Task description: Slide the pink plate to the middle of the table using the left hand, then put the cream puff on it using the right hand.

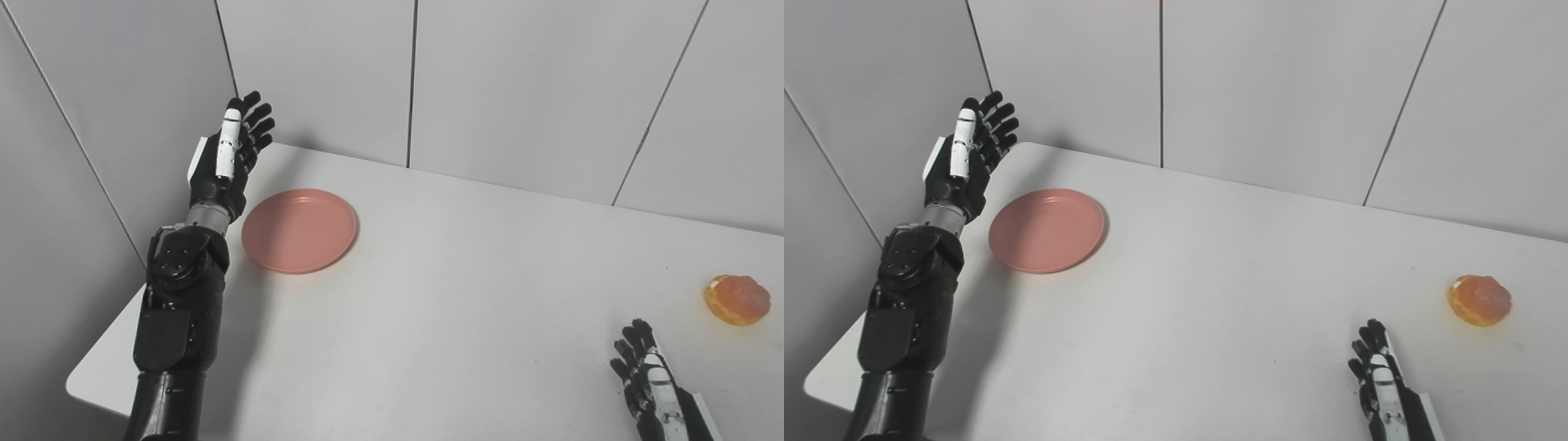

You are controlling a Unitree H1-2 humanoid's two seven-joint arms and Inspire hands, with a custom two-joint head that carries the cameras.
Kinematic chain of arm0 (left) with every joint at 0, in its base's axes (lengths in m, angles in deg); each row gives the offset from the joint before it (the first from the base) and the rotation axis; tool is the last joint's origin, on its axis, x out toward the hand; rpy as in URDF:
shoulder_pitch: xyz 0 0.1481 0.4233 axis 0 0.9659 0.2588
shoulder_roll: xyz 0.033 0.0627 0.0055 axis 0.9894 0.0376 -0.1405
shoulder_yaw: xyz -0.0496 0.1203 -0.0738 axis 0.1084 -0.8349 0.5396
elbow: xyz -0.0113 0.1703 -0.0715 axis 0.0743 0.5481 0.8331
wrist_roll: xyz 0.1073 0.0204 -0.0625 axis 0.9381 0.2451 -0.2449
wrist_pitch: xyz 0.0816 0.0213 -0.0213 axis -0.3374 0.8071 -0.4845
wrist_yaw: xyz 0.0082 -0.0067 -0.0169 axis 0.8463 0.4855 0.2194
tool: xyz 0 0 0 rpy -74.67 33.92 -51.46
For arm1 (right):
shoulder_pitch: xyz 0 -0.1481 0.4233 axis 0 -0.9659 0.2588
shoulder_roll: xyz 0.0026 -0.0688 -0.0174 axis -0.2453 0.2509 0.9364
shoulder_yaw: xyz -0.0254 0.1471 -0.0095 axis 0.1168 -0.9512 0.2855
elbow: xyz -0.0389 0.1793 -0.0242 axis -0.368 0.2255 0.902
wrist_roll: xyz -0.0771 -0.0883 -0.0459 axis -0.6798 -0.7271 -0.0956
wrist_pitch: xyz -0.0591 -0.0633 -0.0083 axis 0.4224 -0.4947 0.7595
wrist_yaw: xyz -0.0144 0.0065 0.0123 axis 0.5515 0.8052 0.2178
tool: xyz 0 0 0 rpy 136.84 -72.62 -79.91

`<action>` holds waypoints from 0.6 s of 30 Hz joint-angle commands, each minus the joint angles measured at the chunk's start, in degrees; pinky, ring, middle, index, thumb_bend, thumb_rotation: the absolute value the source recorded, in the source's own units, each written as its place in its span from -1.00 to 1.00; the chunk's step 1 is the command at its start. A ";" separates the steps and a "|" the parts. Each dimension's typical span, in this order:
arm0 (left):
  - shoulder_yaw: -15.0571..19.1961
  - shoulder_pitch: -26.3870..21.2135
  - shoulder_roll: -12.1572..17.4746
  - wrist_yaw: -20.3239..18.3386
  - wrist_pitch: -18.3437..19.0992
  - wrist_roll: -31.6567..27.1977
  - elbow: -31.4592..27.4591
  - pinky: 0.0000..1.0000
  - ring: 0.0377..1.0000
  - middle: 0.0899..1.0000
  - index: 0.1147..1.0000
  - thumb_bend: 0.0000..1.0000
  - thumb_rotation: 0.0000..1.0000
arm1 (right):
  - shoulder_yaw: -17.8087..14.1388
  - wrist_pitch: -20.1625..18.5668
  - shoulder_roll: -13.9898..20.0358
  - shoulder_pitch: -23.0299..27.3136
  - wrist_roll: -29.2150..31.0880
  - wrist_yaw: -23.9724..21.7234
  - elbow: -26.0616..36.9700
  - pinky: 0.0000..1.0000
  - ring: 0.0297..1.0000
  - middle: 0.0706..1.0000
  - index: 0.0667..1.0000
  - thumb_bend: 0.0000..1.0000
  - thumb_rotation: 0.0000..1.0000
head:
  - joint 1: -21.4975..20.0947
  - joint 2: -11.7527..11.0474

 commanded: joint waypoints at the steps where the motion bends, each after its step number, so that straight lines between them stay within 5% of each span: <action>1: 0.62 -2.73 2.40 0.14 -2.64 -0.19 0.37 0.88 0.81 0.79 0.74 -0.16 1.00 | -0.23 0.00 0.06 0.75 0.17 0.00 2.15 1.00 1.00 1.00 1.00 -1.00 1.00 | 0.10 0.02; 18: 2.26 -2.57 4.93 0.90 -5.10 -0.43 9.80 0.83 0.79 0.76 0.73 -0.24 1.00 | -0.35 -1.19 0.06 0.62 0.98 0.08 2.80 1.00 1.00 1.00 1.00 -1.00 1.00 | 0.09 0.33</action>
